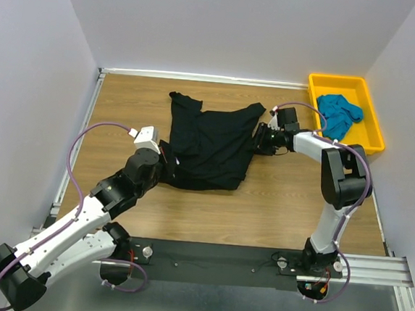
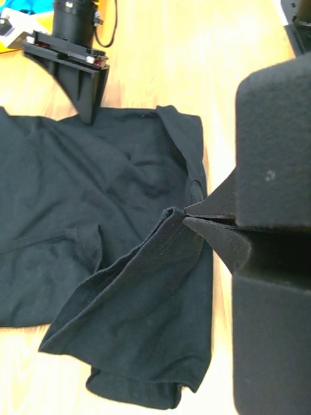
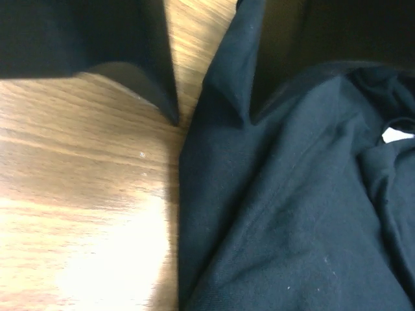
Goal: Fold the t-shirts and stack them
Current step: Flatten the tshirt out
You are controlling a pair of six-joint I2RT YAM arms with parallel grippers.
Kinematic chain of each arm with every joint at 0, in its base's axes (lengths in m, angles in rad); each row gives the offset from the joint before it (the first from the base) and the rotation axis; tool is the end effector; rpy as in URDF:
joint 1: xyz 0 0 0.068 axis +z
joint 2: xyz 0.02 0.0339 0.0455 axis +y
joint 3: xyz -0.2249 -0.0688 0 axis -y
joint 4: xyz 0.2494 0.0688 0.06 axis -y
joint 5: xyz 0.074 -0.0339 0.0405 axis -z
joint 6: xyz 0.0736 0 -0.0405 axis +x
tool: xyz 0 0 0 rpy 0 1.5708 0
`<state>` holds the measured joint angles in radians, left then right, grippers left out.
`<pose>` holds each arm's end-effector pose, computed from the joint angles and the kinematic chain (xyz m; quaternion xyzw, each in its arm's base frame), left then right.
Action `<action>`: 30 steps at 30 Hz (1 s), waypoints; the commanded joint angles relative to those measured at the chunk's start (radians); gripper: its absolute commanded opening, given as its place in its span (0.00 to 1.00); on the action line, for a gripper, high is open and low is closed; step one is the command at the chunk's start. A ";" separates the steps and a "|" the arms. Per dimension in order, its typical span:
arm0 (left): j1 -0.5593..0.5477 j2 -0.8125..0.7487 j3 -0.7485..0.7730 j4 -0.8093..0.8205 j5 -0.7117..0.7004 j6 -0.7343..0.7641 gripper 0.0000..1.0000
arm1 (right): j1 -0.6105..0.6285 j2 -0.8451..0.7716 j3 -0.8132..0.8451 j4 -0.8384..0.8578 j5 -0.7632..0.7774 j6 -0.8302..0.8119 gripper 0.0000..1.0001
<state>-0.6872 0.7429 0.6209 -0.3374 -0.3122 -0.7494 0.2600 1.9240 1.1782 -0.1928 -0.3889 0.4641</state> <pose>0.1986 -0.1337 0.2310 -0.1081 0.8362 -0.2435 0.4793 0.3849 0.1313 0.0847 0.0352 0.9338 0.2798 0.2202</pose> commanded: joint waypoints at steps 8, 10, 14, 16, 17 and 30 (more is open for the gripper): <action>0.304 0.140 0.192 0.148 -0.047 0.229 0.00 | 0.001 -0.057 0.185 -0.083 0.065 -0.074 0.01; 0.391 0.205 0.301 0.176 0.004 0.286 0.00 | 0.001 -0.085 0.285 -0.157 0.187 -0.099 0.01; 0.517 0.341 0.593 0.184 0.030 0.396 0.00 | 0.001 -0.117 0.568 -0.333 0.370 -0.171 0.01; 0.537 0.404 0.776 0.176 0.030 0.435 0.00 | 0.001 -0.120 0.731 -0.370 0.412 -0.206 0.01; 0.537 0.418 0.828 0.175 0.025 0.446 0.00 | 0.001 -0.118 0.789 -0.390 0.416 -0.226 0.01; 0.537 0.161 0.853 0.037 0.119 0.487 0.00 | 0.001 -0.301 0.873 -0.545 0.484 -0.378 0.01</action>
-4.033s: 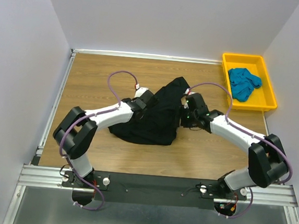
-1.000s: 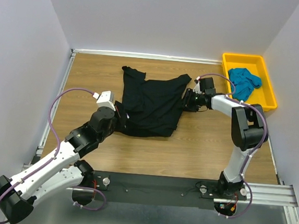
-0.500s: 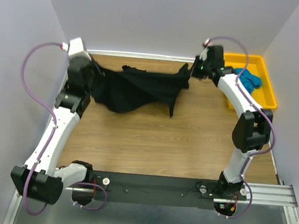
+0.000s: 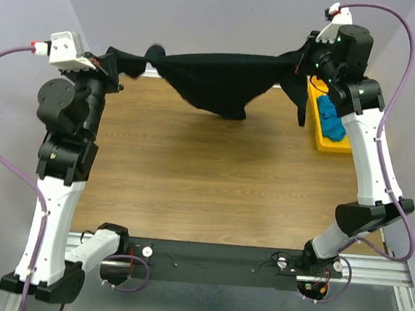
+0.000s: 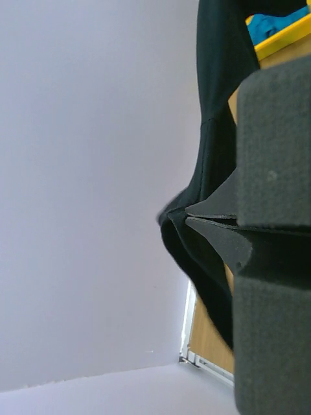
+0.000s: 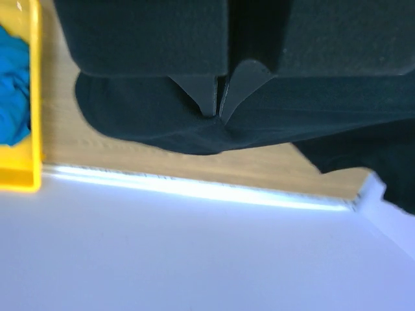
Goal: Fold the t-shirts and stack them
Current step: Flatten the tshirt out
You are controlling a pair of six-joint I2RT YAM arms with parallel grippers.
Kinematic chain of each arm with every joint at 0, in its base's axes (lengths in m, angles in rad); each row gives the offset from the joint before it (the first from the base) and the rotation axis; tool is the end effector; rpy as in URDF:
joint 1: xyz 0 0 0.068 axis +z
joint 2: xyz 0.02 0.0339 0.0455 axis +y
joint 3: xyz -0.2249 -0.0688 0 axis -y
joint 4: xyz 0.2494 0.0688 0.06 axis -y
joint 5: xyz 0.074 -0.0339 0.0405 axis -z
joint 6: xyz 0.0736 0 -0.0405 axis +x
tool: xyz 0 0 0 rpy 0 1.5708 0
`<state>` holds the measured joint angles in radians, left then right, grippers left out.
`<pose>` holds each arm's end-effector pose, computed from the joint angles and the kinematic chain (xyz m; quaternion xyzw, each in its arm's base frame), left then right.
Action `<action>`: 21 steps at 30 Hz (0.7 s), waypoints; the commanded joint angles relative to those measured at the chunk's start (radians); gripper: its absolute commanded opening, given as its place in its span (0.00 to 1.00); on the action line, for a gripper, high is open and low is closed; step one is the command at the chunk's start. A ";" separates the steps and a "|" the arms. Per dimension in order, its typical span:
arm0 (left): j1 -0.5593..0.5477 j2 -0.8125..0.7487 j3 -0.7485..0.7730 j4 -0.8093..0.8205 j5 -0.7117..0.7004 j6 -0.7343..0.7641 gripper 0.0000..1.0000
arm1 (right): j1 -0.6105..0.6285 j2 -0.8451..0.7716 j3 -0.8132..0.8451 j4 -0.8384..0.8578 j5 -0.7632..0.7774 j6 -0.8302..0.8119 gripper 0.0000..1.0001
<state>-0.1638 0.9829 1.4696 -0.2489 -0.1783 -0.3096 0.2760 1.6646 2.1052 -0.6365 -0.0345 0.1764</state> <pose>0.2290 -0.0246 0.5048 -0.1146 0.6091 -0.1301 0.7739 0.3705 0.1076 0.4693 -0.0494 0.7713 0.1553 0.6153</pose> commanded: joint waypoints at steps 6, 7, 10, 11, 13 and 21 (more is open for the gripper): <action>0.009 -0.118 0.037 -0.109 -0.072 0.063 0.00 | -0.015 -0.095 -0.050 -0.101 0.140 -0.094 0.01; 0.007 -0.109 0.031 -0.105 -0.072 0.067 0.00 | -0.015 -0.088 -0.051 -0.101 0.134 -0.092 0.01; 0.007 -0.053 -0.018 -0.086 -0.041 0.073 0.00 | -0.015 -0.039 -0.083 -0.109 0.122 -0.081 0.01; 0.007 -0.038 -0.040 -0.070 -0.027 0.069 0.00 | -0.015 -0.023 -0.094 -0.114 0.125 -0.075 0.01; 0.007 0.028 -0.118 -0.056 -0.006 0.063 0.00 | -0.015 0.061 -0.102 -0.135 0.134 -0.071 0.01; 0.017 0.465 -0.177 0.155 0.008 0.046 0.00 | -0.017 0.481 0.068 -0.144 0.257 -0.043 0.03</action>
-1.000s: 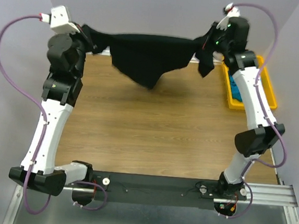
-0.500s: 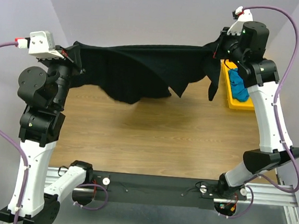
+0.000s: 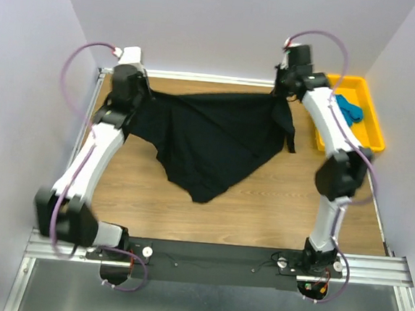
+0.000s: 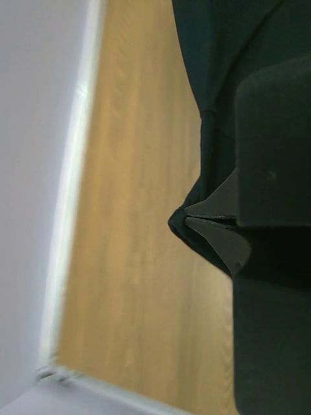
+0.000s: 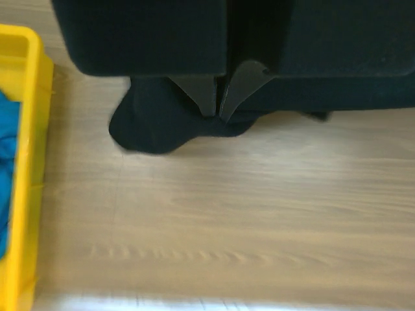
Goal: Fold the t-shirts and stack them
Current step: Flatten the tshirt out
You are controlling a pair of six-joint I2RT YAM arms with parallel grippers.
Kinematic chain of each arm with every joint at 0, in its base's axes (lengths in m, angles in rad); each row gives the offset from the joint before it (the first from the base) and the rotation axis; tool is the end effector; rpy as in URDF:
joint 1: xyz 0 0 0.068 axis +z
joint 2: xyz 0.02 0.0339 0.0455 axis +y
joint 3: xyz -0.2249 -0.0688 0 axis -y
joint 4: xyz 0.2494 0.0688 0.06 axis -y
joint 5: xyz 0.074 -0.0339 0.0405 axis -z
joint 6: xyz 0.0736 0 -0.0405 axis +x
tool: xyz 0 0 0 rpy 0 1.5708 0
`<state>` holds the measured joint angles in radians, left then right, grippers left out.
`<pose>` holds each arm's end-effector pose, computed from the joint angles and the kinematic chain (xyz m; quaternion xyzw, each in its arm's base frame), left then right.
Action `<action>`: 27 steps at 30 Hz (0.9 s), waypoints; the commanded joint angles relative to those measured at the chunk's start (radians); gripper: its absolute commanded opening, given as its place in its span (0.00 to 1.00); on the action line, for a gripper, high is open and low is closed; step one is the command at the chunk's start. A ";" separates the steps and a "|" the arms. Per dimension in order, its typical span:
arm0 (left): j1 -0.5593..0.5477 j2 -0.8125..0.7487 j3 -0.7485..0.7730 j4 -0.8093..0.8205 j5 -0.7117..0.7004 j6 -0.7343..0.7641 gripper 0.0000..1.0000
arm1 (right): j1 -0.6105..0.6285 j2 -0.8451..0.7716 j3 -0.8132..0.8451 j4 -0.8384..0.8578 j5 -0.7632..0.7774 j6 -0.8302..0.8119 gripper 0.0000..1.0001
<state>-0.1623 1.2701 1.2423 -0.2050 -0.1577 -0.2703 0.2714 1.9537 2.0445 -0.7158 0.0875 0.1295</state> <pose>0.3444 -0.0447 0.3475 -0.0910 0.7782 -0.0723 0.6171 0.4511 0.1188 0.3183 -0.0432 0.8886 0.0524 0.4537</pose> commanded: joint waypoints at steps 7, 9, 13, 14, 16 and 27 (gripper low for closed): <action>0.009 0.549 0.439 0.036 0.086 -0.037 0.00 | -0.014 0.323 0.212 -0.060 0.126 0.039 0.40; 0.004 0.564 0.433 0.035 0.092 -0.035 0.00 | -0.008 0.251 0.120 -0.041 0.045 0.013 0.49; 0.000 0.542 0.356 0.056 0.089 -0.036 0.00 | 0.034 0.088 -0.241 0.067 -0.003 -0.076 0.51; 0.000 0.534 0.339 0.067 0.089 -0.037 0.00 | 0.041 0.068 -0.279 0.091 -0.008 -0.093 0.51; 0.000 0.531 0.318 0.085 0.086 -0.033 0.00 | 0.061 0.028 -0.367 0.107 -0.018 -0.120 0.51; 0.000 0.592 0.393 0.052 0.080 -0.010 0.00 | 0.184 0.040 -0.494 0.144 0.026 -0.284 0.52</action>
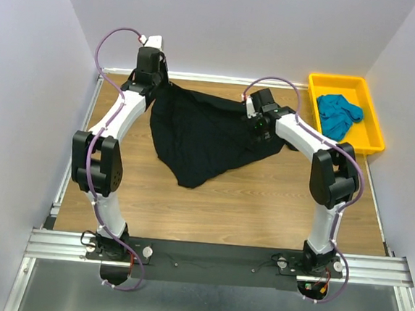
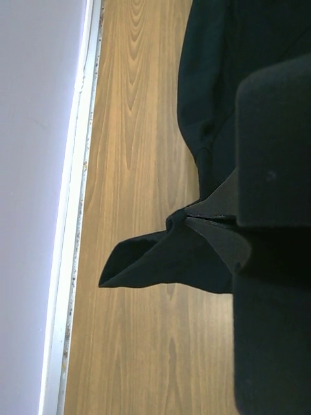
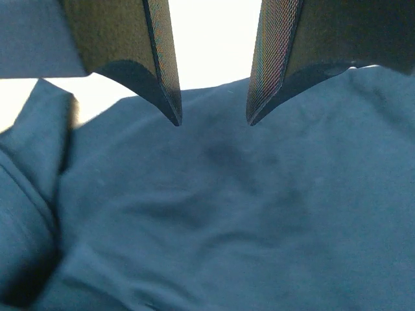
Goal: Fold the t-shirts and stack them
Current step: Flatten the tshirt out
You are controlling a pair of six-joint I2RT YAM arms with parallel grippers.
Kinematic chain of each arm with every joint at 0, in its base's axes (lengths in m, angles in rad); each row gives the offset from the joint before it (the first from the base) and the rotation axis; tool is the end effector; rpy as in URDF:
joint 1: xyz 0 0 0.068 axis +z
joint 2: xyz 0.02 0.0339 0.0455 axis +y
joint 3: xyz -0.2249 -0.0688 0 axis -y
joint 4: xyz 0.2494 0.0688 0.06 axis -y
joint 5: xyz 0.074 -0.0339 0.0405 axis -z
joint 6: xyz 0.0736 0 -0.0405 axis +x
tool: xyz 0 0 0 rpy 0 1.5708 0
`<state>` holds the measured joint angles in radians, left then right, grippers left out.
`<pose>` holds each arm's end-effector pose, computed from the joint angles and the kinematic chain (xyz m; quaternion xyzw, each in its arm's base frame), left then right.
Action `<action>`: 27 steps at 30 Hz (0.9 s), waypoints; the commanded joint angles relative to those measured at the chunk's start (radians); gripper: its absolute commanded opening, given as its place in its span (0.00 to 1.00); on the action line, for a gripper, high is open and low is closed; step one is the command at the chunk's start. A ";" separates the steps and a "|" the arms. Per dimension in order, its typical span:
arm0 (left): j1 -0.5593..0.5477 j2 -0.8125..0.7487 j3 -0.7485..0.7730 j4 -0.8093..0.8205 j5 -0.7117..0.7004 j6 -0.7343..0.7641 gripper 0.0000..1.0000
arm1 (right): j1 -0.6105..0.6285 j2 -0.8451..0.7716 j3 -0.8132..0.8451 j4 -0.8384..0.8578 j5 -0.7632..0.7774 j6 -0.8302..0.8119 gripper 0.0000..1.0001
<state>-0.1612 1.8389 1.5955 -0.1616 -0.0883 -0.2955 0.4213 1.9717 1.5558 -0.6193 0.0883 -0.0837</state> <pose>0.4664 -0.0693 0.2704 -0.0802 0.8305 -0.0886 0.5440 0.3999 0.1721 0.1480 -0.2294 0.9358 0.0025 0.2677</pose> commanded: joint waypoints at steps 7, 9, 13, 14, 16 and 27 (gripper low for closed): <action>-0.001 0.042 0.058 -0.001 0.007 0.019 0.00 | 0.105 0.056 -0.022 0.052 0.062 -0.142 0.54; -0.001 0.048 0.063 -0.006 0.009 0.019 0.00 | 0.112 0.068 -0.030 0.052 0.083 -0.154 0.54; -0.001 0.051 0.063 -0.006 0.012 0.018 0.00 | 0.122 0.082 -0.043 0.055 0.133 -0.160 0.54; -0.001 0.052 0.063 -0.007 0.012 0.019 0.00 | 0.122 0.082 -0.046 0.053 0.142 -0.163 0.54; -0.001 0.052 0.064 -0.006 0.010 0.019 0.00 | 0.125 0.087 -0.049 0.053 0.154 -0.165 0.54; 0.000 0.060 0.070 -0.012 0.009 0.025 0.00 | 0.126 0.108 -0.030 0.066 0.229 -0.171 0.33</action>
<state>-0.1612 1.8839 1.6291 -0.1669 -0.0883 -0.2871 0.5423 2.0682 1.5173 -0.5758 0.2543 -0.2424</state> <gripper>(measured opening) 0.005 0.419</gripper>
